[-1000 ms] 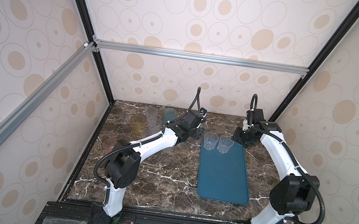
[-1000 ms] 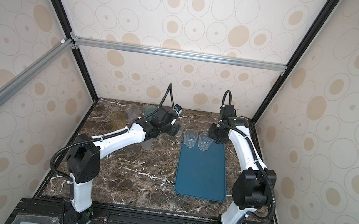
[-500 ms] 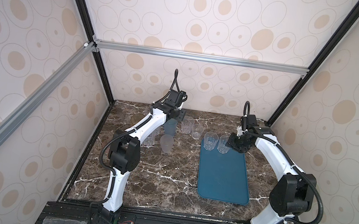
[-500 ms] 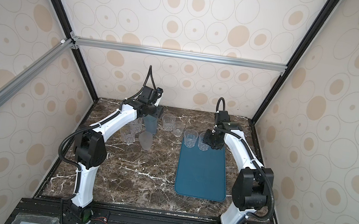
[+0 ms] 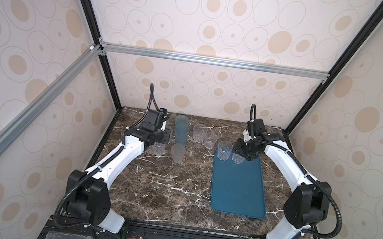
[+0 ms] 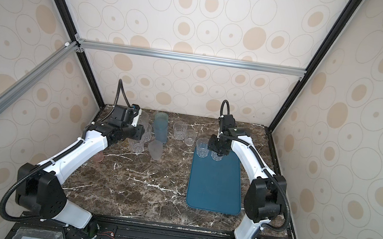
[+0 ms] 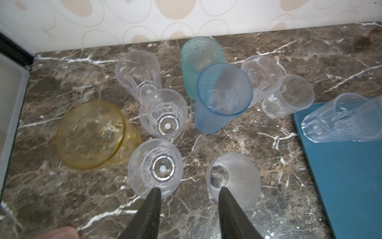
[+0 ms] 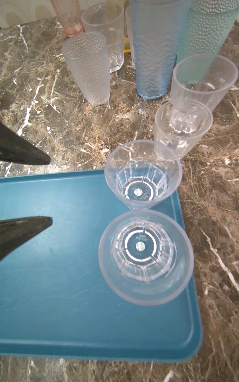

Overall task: Place the glasses into the tray
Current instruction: Pick up the glass from the middle-left of the table.

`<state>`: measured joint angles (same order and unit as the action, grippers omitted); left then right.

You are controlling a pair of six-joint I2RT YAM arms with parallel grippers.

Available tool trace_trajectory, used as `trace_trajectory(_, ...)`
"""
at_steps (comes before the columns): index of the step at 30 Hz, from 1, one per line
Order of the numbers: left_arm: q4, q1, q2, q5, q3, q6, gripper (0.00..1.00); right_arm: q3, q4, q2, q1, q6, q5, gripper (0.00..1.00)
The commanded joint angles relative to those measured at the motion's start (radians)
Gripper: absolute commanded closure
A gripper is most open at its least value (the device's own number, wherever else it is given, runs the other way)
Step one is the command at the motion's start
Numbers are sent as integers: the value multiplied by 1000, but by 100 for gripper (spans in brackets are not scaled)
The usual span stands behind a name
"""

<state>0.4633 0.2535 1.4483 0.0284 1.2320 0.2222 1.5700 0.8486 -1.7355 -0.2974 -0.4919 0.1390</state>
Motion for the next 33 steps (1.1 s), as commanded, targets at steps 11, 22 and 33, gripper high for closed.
trace_trajectory(11,-51,-125,-33,61,-180,164,43,39,22,-36,-149,-39,14,38)
trace_trajectory(22,-234,-185,34,141,-264,253,47,98,19,-128,-334,-72,14,32)
trace_trajectory(33,-358,-195,124,129,-272,336,68,132,39,-167,-374,-55,-7,33)
